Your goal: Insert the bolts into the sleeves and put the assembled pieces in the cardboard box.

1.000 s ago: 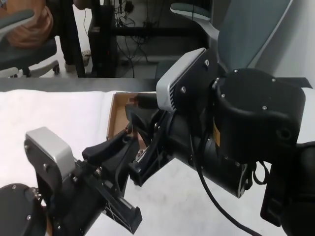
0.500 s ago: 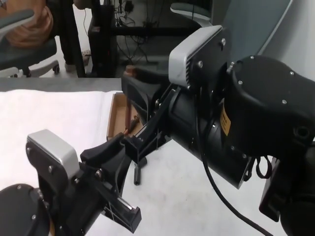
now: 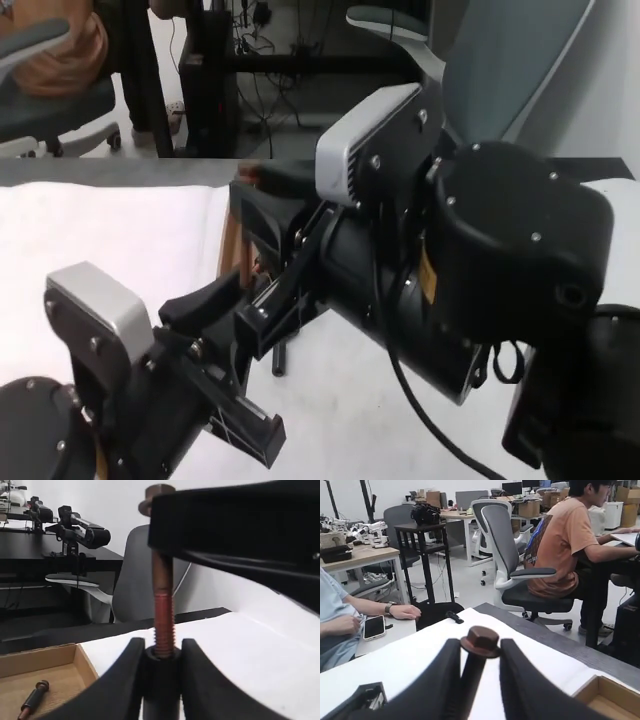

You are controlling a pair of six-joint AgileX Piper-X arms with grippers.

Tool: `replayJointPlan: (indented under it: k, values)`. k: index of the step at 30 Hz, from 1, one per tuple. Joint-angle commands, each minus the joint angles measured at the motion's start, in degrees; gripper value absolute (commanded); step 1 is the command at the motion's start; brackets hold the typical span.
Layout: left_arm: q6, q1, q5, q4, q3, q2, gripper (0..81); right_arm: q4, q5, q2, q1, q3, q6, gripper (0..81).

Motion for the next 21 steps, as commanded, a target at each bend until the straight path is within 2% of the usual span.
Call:
replayJointPlan:
  k: [1, 21]
  values:
    - [-0.12, -0.04, -0.14, -3.35, -0.43, -0.26, 1.8, -0.38, -0.33, 0.66, 0.91, -0.37, 0.43, 0.6]
    - [2.38, -0.04, -1.61, 0.92, -0.43, -0.26, 1.8, -2.85, 1.93, 0.63, 0.89, -0.42, -4.83, 0.6]
